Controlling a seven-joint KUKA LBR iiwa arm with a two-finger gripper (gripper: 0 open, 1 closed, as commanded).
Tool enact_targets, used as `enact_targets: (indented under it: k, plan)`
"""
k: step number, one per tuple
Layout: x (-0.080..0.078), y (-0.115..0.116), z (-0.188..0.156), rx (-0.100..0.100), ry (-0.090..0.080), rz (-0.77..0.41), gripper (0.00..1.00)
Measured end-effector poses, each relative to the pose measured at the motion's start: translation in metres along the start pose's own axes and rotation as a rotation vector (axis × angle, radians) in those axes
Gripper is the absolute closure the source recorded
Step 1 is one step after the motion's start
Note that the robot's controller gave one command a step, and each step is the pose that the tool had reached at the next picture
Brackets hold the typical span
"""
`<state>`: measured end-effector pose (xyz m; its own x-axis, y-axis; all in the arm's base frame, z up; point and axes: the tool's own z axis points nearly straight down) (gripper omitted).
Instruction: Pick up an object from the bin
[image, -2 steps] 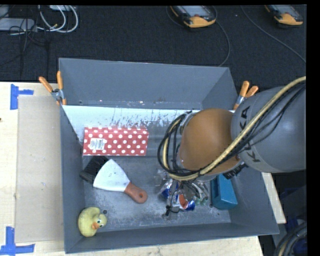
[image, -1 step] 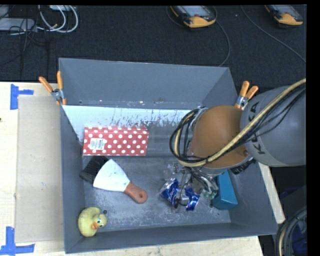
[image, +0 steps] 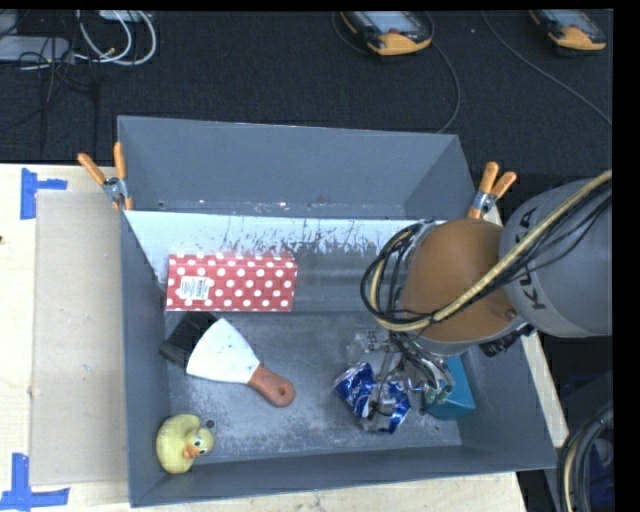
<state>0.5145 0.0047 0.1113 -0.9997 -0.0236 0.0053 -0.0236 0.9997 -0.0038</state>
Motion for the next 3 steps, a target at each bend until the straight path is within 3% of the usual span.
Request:
enact_targets:
  k: [2,3]
  plan:
    - [-0.009,-0.004,0.037,-0.002,0.002,-0.202,0.0]
    - [-0.011,-0.021,0.042,-0.005,0.0,-0.348,1.0]
